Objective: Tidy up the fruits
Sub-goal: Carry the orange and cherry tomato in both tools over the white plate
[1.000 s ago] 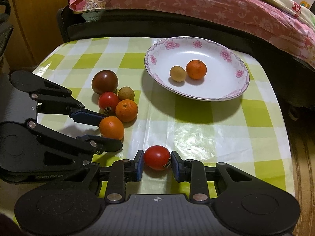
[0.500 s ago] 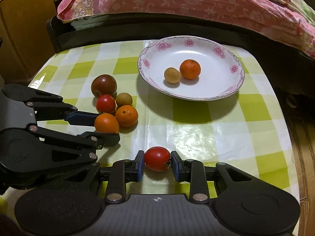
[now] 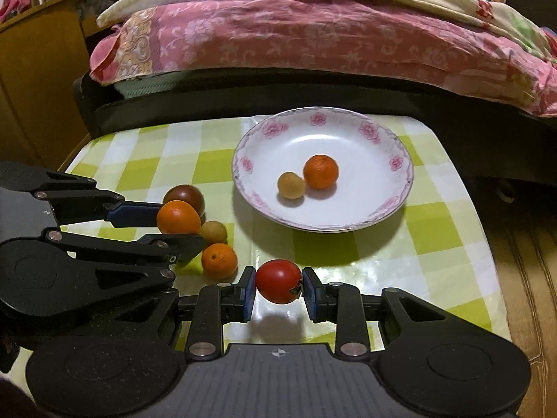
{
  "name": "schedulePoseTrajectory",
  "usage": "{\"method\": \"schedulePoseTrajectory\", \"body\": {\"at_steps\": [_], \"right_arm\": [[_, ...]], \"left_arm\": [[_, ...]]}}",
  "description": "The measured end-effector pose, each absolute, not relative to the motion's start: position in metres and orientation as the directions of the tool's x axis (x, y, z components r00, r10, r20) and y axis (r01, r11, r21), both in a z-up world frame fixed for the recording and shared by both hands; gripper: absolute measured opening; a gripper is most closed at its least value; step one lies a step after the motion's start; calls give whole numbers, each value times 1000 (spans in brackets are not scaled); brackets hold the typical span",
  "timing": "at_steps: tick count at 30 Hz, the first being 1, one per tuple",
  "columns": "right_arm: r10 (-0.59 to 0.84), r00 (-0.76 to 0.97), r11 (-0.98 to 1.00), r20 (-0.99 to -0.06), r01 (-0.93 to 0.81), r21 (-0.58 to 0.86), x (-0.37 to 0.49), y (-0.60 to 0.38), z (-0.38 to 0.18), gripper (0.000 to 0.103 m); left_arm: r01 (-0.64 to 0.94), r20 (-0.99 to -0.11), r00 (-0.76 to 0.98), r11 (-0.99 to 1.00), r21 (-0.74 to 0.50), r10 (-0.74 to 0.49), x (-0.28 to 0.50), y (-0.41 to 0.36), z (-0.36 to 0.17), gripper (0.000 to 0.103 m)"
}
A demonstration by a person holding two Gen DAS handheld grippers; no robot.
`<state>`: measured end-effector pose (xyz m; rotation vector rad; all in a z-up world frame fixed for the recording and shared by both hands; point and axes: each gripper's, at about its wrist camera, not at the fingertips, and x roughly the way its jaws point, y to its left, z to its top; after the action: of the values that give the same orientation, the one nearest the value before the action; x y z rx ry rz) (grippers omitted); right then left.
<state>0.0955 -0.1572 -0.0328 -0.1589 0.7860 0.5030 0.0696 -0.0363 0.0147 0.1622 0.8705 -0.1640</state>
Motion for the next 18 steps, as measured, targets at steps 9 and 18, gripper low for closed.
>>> {"method": "schedulePoseTrajectory", "body": {"at_steps": [9,18], "right_arm": [[354,612,888,-707,-458,48,100,-160,-33,26],[349,624,895,-699,-444,50,106,-160,-34,26]], "left_arm": [[209,-764,639,976,63,-88,78,-36,12,38],[205,-753,650,978,50,-98,84,-35,12,38]]}}
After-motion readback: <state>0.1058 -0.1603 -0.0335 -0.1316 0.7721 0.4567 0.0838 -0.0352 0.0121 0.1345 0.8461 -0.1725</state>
